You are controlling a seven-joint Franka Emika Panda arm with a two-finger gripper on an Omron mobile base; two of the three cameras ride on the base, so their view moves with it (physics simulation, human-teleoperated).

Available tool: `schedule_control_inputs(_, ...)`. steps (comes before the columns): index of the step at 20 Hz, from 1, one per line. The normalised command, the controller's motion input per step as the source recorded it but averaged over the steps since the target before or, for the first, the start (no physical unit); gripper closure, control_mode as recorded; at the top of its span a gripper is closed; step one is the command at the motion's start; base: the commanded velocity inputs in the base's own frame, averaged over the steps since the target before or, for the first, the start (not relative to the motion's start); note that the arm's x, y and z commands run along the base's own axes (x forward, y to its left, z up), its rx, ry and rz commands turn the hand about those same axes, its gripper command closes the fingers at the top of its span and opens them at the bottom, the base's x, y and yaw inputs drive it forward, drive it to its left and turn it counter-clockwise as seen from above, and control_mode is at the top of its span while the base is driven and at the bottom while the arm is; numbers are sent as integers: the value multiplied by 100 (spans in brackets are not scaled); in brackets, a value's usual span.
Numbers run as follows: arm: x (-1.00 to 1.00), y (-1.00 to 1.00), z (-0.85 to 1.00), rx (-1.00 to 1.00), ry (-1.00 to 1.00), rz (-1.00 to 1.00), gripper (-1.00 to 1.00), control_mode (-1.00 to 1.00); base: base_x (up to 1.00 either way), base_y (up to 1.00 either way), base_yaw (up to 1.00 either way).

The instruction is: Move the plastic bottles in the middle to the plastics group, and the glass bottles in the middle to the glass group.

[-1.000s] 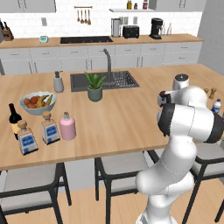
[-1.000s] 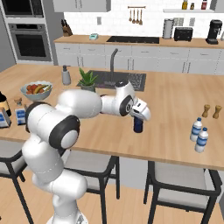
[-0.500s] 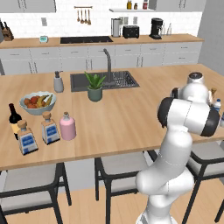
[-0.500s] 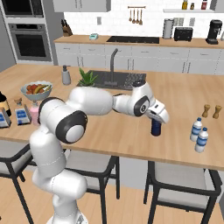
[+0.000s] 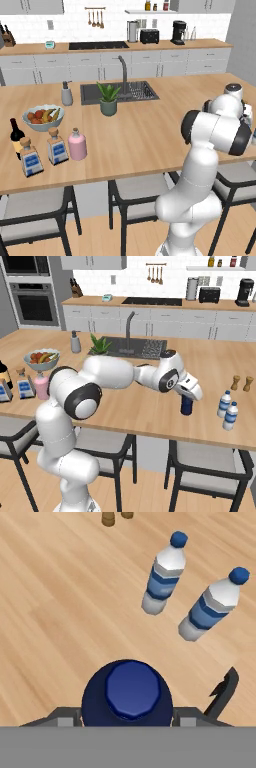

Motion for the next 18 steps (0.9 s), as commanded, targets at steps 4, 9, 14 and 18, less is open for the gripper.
schedule_control_inputs(4,11,-37,0,2,0,-1,100,-100,0,0,0)
schedule_control_inputs(9,0,-27,0,4,0,-1,100,-100,0,0,0)
schedule_control_inputs(14,0,-24,0,5,-3,-4,100,-100,0,0,0)
schedule_control_inputs(18,0,-5,0,1,-6,-12,100,-100,0,0,0)
